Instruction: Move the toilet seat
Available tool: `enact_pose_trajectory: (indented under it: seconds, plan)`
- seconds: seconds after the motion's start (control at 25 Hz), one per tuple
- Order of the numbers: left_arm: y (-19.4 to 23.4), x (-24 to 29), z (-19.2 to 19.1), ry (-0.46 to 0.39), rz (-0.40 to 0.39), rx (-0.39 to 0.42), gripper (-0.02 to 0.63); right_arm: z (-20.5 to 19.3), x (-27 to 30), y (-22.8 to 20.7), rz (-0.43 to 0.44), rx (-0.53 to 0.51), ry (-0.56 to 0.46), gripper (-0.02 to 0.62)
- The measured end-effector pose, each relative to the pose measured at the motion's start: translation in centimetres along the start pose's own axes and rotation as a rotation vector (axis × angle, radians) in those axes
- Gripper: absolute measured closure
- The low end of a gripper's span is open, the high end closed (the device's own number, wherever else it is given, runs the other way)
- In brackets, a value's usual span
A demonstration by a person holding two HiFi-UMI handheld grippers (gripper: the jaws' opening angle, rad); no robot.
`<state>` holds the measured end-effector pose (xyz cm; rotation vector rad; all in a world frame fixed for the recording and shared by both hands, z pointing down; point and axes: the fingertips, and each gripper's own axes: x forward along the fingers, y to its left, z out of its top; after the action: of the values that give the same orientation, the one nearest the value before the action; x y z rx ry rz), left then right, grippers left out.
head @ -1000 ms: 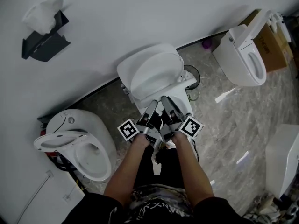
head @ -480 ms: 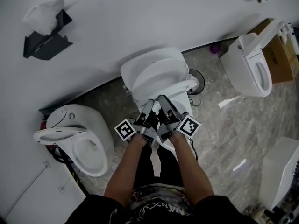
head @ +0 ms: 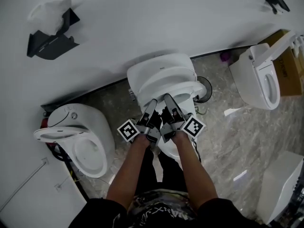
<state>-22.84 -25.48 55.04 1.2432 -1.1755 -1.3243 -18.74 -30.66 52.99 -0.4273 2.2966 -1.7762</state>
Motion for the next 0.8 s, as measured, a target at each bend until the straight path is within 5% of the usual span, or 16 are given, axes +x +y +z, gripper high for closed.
enact_pose_trajectory:
  seconds: [0.44, 0.8]
  plan:
    - [2.0, 2.8, 3.5, -0.062, 0.042, 0.063, 0.485, 1.7, 3.4, -2.5, -0.066, 0.014, 0.012, 0.512]
    - [3.0, 3.6, 3.5, -0.066, 0.078, 0.063, 0.536, 2.6, 5.2, -2.6, -0.096, 0.008, -0.004, 0.591]
